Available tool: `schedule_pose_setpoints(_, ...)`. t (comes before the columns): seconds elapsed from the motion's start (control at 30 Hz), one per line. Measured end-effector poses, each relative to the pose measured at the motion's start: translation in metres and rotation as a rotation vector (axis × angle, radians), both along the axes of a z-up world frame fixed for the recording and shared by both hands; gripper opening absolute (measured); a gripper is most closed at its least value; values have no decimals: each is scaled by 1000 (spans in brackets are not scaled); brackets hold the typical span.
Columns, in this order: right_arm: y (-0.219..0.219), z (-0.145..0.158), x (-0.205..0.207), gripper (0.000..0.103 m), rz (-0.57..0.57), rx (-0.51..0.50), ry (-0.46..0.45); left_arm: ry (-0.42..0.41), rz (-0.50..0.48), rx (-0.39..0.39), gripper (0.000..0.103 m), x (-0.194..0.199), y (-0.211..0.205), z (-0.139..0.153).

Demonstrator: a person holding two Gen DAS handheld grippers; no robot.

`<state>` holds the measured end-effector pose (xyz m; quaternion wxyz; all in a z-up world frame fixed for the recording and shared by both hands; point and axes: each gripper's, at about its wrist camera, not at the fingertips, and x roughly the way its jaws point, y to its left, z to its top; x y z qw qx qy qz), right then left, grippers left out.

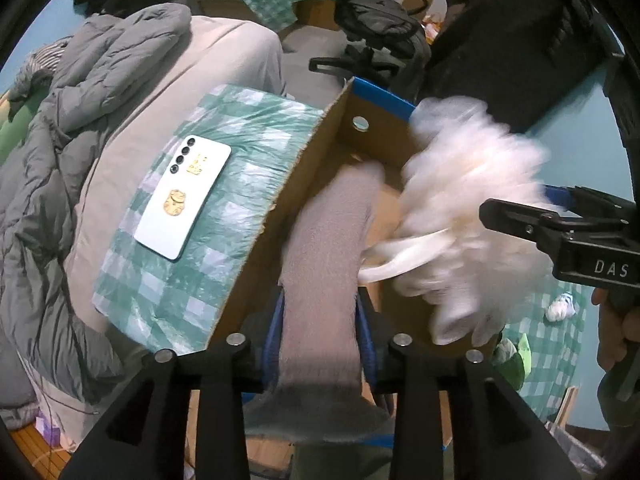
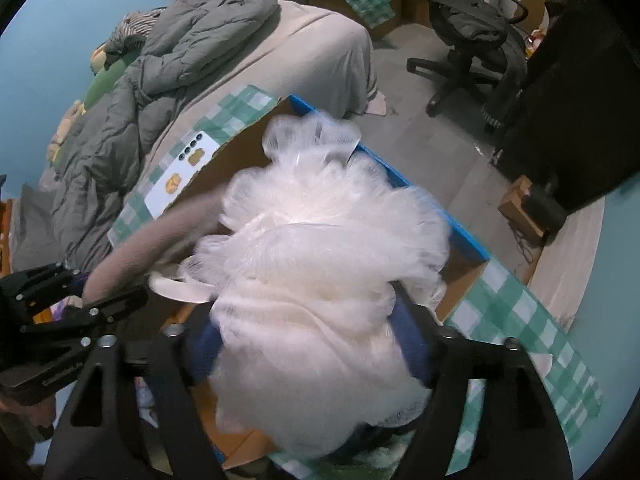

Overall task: Organize soft objects
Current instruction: 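Drop the bath puff into the box with the right tool while the left drops the sock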

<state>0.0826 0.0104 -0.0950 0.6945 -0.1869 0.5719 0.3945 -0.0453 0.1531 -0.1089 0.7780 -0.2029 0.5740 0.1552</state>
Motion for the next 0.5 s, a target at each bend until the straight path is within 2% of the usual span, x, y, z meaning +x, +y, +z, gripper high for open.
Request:
schedule_pose_setpoints(0.3, -10, 16, 3, 79, -20, 26, -17, -41, -15, 35, 44, 0, -6, 20)
schedule_pose_setpoints(0.5, -26, 25, 2, 79, -44, 23, -25, -64, -60, 54, 53, 6, -21, 33)
